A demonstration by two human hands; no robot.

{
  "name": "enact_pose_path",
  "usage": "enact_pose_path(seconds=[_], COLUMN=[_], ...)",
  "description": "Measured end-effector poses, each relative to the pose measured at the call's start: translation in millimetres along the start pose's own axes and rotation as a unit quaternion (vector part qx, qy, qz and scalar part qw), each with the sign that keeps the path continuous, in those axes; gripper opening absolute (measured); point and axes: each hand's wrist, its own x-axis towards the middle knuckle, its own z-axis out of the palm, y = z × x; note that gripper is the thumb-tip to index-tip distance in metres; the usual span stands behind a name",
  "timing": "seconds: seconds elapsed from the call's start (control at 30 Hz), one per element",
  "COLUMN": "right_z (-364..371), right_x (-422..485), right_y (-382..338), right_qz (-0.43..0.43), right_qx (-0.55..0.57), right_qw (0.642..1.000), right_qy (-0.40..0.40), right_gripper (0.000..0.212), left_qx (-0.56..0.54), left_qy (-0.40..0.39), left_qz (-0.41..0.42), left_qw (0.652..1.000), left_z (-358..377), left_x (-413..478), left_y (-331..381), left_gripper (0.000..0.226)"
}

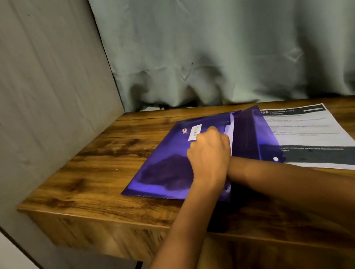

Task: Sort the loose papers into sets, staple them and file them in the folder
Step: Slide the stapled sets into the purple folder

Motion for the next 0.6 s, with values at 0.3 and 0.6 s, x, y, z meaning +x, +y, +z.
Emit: enact_pose_path(seconds=[0.3, 0.6], right_z=[-12.1, 6.4], right_x=[-12.8, -52.0], right_y=[18.9, 71.0], right_qz=[0.023, -0.098], right_qx=[0.166, 0.174], right_qw=[0.983, 0.98], right_qy=[-0.071, 0.014], right_gripper=[0.02, 0.039], left_qx=[0.038, -0.019], left_qy=[-0.001, -0.045], left_qz=[-0.008, -0.001], left_qw=[0.999, 0.999], left_z=[5.1, 17.0], left_x=[-6.4, -21.4], left_y=[5.0, 0.4], left_gripper=[0.024, 0.022])
